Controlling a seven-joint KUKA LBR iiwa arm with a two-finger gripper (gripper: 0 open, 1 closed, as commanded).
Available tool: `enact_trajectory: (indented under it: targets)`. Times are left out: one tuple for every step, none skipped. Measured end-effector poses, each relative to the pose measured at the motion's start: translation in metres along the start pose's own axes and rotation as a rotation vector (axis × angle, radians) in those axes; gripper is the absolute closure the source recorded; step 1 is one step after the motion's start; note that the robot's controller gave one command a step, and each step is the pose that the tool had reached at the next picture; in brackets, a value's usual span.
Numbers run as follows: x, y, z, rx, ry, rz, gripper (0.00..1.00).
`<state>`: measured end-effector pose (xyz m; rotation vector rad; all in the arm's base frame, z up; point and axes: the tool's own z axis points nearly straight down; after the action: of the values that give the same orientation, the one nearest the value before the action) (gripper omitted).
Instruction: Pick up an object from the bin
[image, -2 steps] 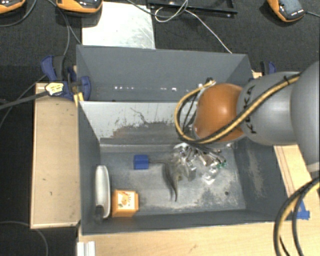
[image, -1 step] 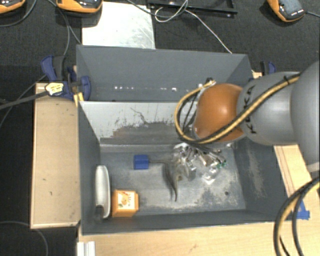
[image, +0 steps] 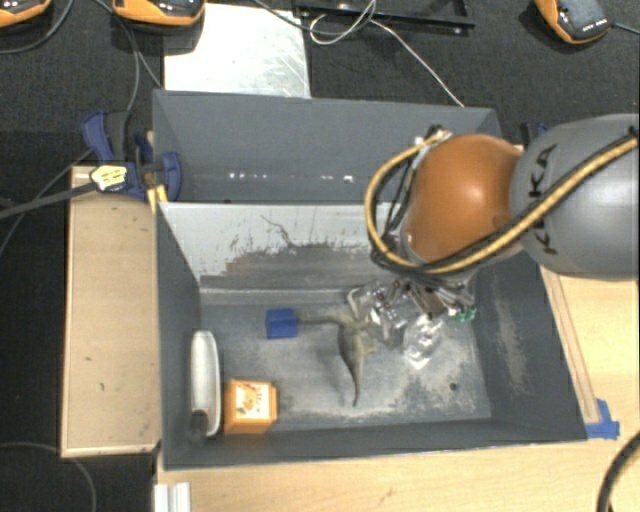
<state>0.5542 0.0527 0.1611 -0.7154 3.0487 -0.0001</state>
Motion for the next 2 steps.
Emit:
enact_trajectory:
  targets:
    - [-0.002,0.000,-0.012,0.002,-0.005,0.001,1.00]
    - [0.017,0.013,-0.024,0.000,-0.001,-0.037,1.00]
